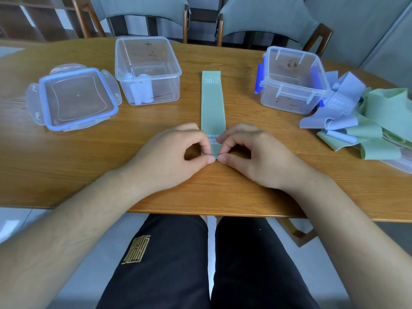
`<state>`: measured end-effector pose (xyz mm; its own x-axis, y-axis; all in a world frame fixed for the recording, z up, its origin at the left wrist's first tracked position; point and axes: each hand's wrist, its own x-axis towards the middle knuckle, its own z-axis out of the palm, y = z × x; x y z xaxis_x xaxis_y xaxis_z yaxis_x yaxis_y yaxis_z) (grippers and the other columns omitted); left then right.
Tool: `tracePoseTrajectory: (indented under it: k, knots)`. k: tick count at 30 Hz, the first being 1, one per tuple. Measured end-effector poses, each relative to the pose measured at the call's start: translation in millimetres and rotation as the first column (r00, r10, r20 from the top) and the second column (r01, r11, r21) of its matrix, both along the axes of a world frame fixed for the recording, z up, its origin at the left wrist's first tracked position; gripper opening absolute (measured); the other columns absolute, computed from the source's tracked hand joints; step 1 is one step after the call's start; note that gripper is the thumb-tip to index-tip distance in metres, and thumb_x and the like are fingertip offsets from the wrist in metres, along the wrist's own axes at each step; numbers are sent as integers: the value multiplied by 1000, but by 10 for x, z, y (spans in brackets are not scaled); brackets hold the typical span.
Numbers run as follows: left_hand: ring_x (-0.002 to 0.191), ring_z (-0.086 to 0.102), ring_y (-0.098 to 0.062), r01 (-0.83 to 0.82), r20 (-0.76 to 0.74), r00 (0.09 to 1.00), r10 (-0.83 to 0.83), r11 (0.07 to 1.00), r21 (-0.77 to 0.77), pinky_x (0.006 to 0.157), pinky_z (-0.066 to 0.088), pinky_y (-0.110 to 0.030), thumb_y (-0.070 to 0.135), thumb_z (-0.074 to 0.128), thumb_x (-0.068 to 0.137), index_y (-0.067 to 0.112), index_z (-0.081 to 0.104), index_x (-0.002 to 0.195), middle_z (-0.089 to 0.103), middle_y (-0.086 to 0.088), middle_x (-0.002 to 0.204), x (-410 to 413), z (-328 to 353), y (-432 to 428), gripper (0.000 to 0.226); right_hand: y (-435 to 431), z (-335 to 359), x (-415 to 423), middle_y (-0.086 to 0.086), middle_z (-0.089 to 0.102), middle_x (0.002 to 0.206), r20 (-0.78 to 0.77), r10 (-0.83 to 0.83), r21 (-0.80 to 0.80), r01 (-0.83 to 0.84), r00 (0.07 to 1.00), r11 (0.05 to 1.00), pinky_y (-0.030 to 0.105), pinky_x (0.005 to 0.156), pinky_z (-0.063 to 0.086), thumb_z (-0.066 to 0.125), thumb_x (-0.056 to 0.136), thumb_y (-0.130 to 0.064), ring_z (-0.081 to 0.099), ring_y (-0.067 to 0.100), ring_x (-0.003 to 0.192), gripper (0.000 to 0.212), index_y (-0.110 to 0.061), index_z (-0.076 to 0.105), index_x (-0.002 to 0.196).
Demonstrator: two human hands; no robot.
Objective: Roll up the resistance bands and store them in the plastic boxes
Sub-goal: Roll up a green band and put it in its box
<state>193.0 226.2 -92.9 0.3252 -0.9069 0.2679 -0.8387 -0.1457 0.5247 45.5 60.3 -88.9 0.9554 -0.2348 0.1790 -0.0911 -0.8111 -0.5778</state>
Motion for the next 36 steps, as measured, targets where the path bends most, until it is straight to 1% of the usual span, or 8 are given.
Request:
tracePoseTrajectory:
  k: [8,13,16,19,25,28,32,36]
  knots:
    - [92,57,-5,-4,76,997,2,999,33,80,49,-34,45,52,94,28,63,89,55,16,97,31,30,-77,20,-38,50,62,-6,65,106,-13,-5,-44,4,1000,999,6,84,37,67,93,-22,57,3,100,5,-18,70,91]
    - [85,54,-9,8,176,984,-6,1000,-6,76,46,-35,31,57,97,25,58,92,53,14,97,23,7,-104,9,-12,6,79,-5,63,98,55,-2,-132,10,998,991,16,87,41,66,92,-19,56,10,97,3,-17,63,92]
    - [80,54,-12,28,273,962,-15,999,-43,75,45,-31,25,56,98,20,58,90,51,10,95,-22,-28,-88,10,15,-65,63,-5,61,100,93,34,-226,-12,995,974,30,92,44,60,94,-18,56,15,100,3,-18,59,92]
    - [79,54,-13,36,317,948,-18,998,-48,74,45,-30,26,50,99,19,59,90,53,8,94,-28,-42,-85,14,5,-85,62,-4,59,102,99,72,-276,-42,992,960,35,93,45,58,97,-18,56,16,101,3,-17,59,94]
    - [92,61,-12,79,255,964,-72,997,-19,76,50,-32,38,51,99,21,68,100,58,11,103,39,-54,-24,24,-83,-13,16,-4,61,107,81,134,-170,-119,988,978,29,97,45,69,91,-22,58,13,105,10,-15,65,98]
    - [95,63,-10,89,216,973,-83,996,-15,77,53,-34,34,57,98,24,71,102,60,15,105,85,-42,-22,19,-117,10,30,-3,62,108,73,117,-86,-111,990,990,16,93,42,72,90,-20,59,8,104,9,-15,69,97]
    - [84,60,-8,101,273,958,-93,995,-14,71,52,-33,30,53,100,25,69,102,58,17,101,104,-1,-47,17,-122,1,82,-2,60,105,78,73,-140,-62,994,988,9,89,34,68,93,-19,53,8,99,5,-15,71,94]
    - [84,59,-13,112,322,941,-105,994,-5,78,50,-37,28,50,102,24,68,101,57,12,99,101,-9,-59,18,-107,-2,101,-3,55,99,59,38,-189,-26,998,982,5,86,29,66,94,-22,45,8,96,7,-16,71,94]
